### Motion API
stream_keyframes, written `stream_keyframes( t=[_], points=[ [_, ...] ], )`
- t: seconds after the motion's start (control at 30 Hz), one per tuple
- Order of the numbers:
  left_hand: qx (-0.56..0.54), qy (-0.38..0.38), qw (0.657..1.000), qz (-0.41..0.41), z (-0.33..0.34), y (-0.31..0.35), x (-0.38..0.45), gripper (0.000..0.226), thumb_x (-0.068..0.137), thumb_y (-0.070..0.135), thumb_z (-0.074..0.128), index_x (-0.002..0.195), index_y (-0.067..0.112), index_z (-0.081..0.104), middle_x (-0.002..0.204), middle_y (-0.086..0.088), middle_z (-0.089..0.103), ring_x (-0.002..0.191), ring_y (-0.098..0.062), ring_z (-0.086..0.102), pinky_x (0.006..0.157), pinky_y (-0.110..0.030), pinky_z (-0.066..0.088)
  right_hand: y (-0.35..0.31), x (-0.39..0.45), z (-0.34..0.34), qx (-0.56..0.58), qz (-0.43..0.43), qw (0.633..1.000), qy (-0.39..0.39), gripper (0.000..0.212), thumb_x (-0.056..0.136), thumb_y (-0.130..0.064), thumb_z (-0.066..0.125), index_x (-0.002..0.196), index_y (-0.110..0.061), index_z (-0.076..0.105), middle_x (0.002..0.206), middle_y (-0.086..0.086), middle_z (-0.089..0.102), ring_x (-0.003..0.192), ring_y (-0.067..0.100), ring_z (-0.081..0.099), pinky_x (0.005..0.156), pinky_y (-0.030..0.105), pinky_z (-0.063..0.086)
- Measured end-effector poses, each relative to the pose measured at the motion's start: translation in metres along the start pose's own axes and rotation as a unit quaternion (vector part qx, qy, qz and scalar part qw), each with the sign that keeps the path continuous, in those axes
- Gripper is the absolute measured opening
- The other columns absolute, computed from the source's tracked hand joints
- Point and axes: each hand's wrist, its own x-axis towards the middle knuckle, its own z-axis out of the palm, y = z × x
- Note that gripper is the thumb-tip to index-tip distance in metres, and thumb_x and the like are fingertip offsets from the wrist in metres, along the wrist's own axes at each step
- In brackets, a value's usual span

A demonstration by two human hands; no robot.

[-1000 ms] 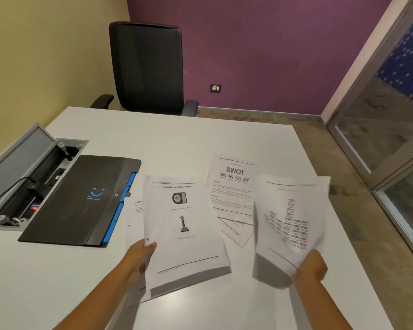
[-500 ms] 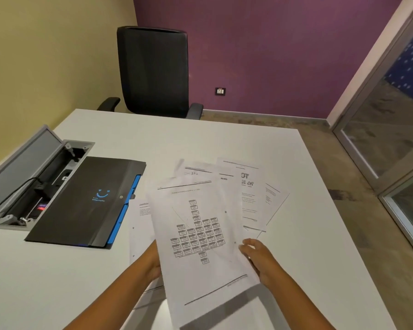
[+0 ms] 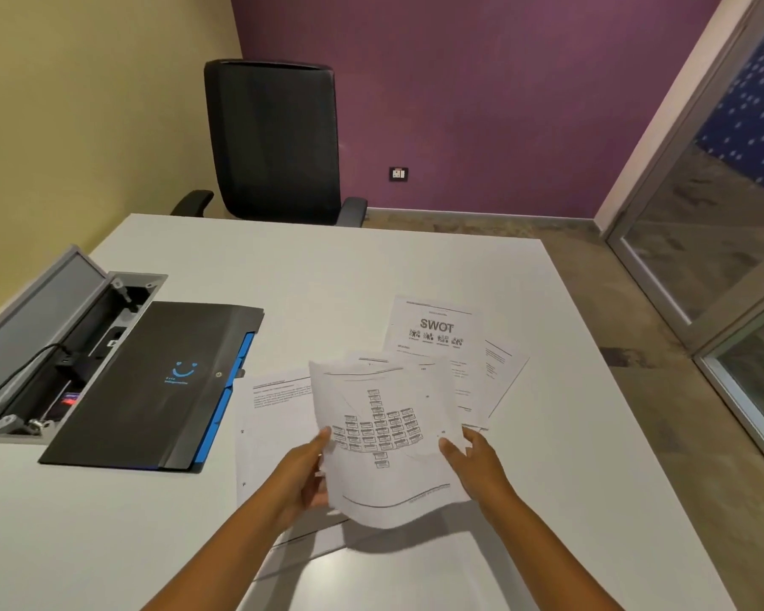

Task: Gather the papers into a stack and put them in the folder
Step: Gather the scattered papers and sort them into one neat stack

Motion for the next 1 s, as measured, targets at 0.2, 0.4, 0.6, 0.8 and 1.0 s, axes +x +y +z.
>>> stream_keyframes(
  t=[0.2,0.4,0.6,0.8,1.0],
  points=[
    [0.114,0.050,0.988,0.093,0.017,-0.001,-0.010,0.027,0.093,0.000,0.039,0.115,0.012,0.049,0.100,-0.002,0.057,0.086,-0.017,0.057,0.088,-0.033,0.042,0.003,-0.009,-0.001,-0.027,-0.061,0.998,-0.023,0.038,0.091,-0.015,0.055,0.128,-0.009,0.050,0.123,0.005,0.060,0.101,0.013,0.055,0.089,0.023,0.043],
    [0.096,0.082,0.969,0.211,0.008,0.011,-0.010,0.035,0.089,-0.002,0.050,0.118,0.018,0.052,0.103,0.005,0.062,0.111,-0.027,0.055,0.092,-0.037,0.045,-0.027,-0.013,-0.010,0.070,-0.168,0.983,0.001,0.039,0.089,-0.009,0.058,0.123,-0.025,0.047,0.115,-0.004,0.063,0.106,0.013,0.060,0.092,0.025,0.050],
    [0.091,0.105,0.955,0.261,0.013,0.030,-0.013,0.051,0.082,0.014,0.065,0.127,0.023,0.043,0.113,-0.001,0.055,0.105,-0.023,0.053,0.095,-0.051,0.045,-0.045,-0.012,-0.018,0.101,-0.194,0.976,-0.004,0.041,0.085,-0.008,0.063,0.118,-0.028,0.050,0.107,-0.009,0.063,0.098,0.009,0.062,0.080,0.016,0.054],
    [0.090,0.087,0.945,0.301,0.018,0.038,-0.014,0.045,0.082,0.014,0.065,0.119,0.027,0.044,0.104,0.003,0.061,0.098,-0.019,0.059,0.081,-0.039,0.053,-0.047,-0.014,-0.013,0.125,-0.190,0.974,0.003,0.035,0.082,-0.004,0.065,0.112,-0.019,0.053,0.097,-0.011,0.065,0.079,-0.011,0.064,0.063,0.004,0.049],
    [0.140,0.107,0.960,0.217,0.014,0.011,0.002,0.047,0.087,0.014,0.059,0.130,0.014,0.042,0.119,-0.011,0.057,0.107,-0.028,0.055,0.094,-0.047,0.047,-0.016,-0.011,-0.004,0.019,-0.179,0.983,-0.028,0.033,0.087,-0.005,0.059,0.116,-0.018,0.052,0.094,-0.016,0.063,0.090,-0.006,0.063,0.065,0.001,0.045]
  ],
)
